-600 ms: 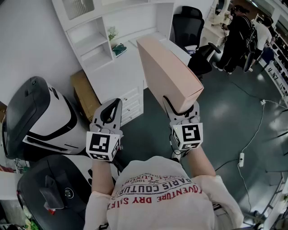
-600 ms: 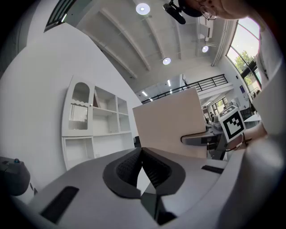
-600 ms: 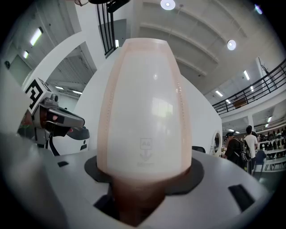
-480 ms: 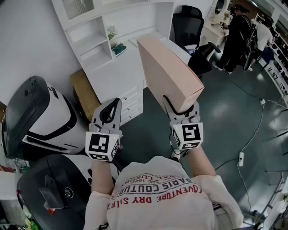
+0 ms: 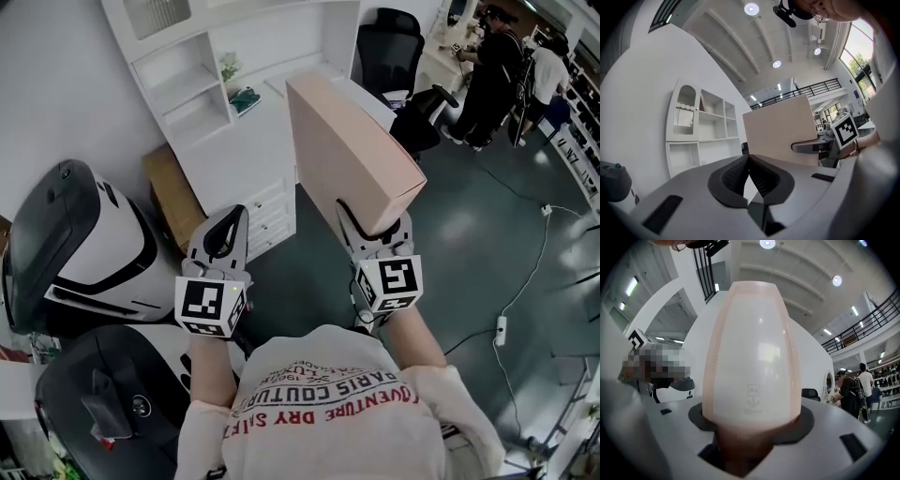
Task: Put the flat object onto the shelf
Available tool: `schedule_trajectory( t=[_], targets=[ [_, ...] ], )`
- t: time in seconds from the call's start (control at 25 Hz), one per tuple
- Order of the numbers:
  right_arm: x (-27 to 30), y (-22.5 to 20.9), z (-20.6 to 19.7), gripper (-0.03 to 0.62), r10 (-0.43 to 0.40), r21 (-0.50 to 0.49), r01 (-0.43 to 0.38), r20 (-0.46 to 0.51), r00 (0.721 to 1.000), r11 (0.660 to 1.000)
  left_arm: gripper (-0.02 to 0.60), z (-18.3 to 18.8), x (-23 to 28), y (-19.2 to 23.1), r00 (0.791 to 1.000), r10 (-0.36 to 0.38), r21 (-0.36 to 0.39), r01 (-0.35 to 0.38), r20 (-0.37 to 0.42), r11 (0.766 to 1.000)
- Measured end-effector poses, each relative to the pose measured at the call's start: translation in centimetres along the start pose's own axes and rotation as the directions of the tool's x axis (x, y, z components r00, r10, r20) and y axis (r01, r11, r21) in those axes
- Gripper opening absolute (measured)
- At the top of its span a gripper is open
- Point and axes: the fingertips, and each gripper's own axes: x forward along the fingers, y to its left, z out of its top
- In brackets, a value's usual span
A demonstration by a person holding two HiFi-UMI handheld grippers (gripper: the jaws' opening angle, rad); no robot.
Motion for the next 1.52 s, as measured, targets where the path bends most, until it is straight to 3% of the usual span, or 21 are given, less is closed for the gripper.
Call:
schedule_trajectory(
  t=[0.24,0.6,0.8,1.08,1.52],
  targets=[
    [1.2,-2.5,-1.3,0.307,0.001,-0.018,-0.002,-0.023,1.000,1.000,0.014,-1.4,2.2,-0.9,1.000,0.002,-0.015,-0.002,-0.017,1.000],
    [9.0,-8.5,-3.1,0.307,0.158,-0.023,-0.158,0.016,0.987,0.987,0.014,-3.2,10.8,-1.1,0.991,0.114,-0.010,-0.115,-0.065,0.993],
    [14.7,-13.5,-3.7,0.305,0.282,-0.062,-0.280,0.024,0.959,0.958,0.014,-3.1,17.2,-1.7,0.972,0.213,0.002,-0.213,-0.103,0.977],
    [22.1,-20.7,-3.6,0.305,0.403,-0.070,-0.399,0.050,0.914,0.914,0.014,-1.2,25.9,-1.9,0.936,0.340,0.011,-0.341,-0.095,0.940],
    [31.2,-24.5,-4.1,0.301,0.470,-0.087,-0.464,0.058,0.881,0.881,0.014,-0.7,31.7,-0.6,0.895,0.428,0.056,-0.424,-0.125,0.904]
  ],
)
